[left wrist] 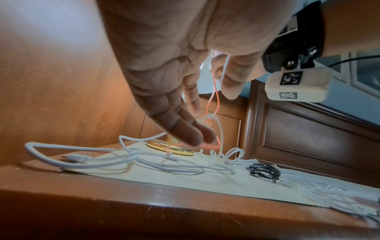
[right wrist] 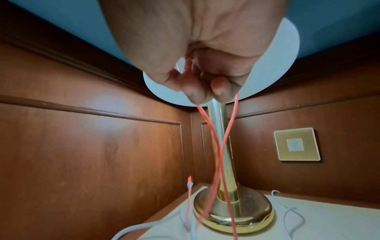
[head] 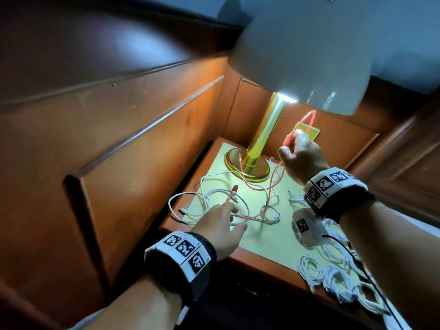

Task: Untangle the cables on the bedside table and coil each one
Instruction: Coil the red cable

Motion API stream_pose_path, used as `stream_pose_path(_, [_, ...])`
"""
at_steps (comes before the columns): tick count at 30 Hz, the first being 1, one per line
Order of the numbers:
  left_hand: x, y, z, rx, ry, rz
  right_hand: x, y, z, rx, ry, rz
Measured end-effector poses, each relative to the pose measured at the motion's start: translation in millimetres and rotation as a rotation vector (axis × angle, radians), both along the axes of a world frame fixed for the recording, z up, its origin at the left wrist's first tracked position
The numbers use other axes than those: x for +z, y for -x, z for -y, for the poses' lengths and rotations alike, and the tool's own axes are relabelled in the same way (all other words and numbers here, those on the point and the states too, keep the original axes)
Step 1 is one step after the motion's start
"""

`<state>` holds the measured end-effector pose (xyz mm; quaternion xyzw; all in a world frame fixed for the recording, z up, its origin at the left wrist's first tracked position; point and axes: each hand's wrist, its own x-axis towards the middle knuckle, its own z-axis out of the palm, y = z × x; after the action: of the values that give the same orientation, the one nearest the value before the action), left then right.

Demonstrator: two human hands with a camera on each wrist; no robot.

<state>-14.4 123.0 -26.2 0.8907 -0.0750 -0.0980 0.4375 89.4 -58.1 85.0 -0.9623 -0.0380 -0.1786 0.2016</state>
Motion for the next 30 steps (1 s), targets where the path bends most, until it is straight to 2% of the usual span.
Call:
stream_pose_path(2, [2, 4, -3, 0.01, 0.033, 0.017, 6, 8, 0, 0.003, -0.052, 0.082])
stream_pose_path(6, [2, 9, -5, 0.039, 0.071, 0.042, 15, 18, -1, 0.066, -0.24, 0.077])
stream_pose_path(9, [0, 9, -4, 0.045, 0.053, 0.049, 26, 24, 0, 0.157, -0.302, 0.114])
stream_pose_path(12, [-1, 5, 1, 0.032, 0.063, 0.055, 41, 33, -3, 0.23, -0.262, 0.134])
stream_pose_path(17, [-7, -3, 8, 0.062, 0.137, 0.037, 61, 52, -5, 0.25, -0.074, 0.023])
stream_pose_path(19, [-13, -10, 6, 0.176, 0.337, -0.002, 64, 58, -3, 0.22, 0.04, -0.04])
stream_pose_path(21, [-17, -19, 1, 0.38, 0.582, -0.028, 66, 66, 2, 0.207, 0.083, -0.179])
stream_pose_path(23, [-18, -19, -8, 0.553, 0.68, 0.029, 67, 78, 8, 0.19, 0.068, -0.372])
stream_pose_path(24, [-17, -15, -11, 0.583, 0.693, 0.089, 68, 84, 12, 0.172, 0.075, -0.447])
stream_pose_path(27, [0, 12, -10, 0.499, 0.736, 0.257, 68, 100, 20, 0.116, 0.056, -0.567])
stream_pose_path(30, [12, 33, 2, 0.296, 0.621, 0.351, 78, 118, 24, 0.085, -0.03, -0.49])
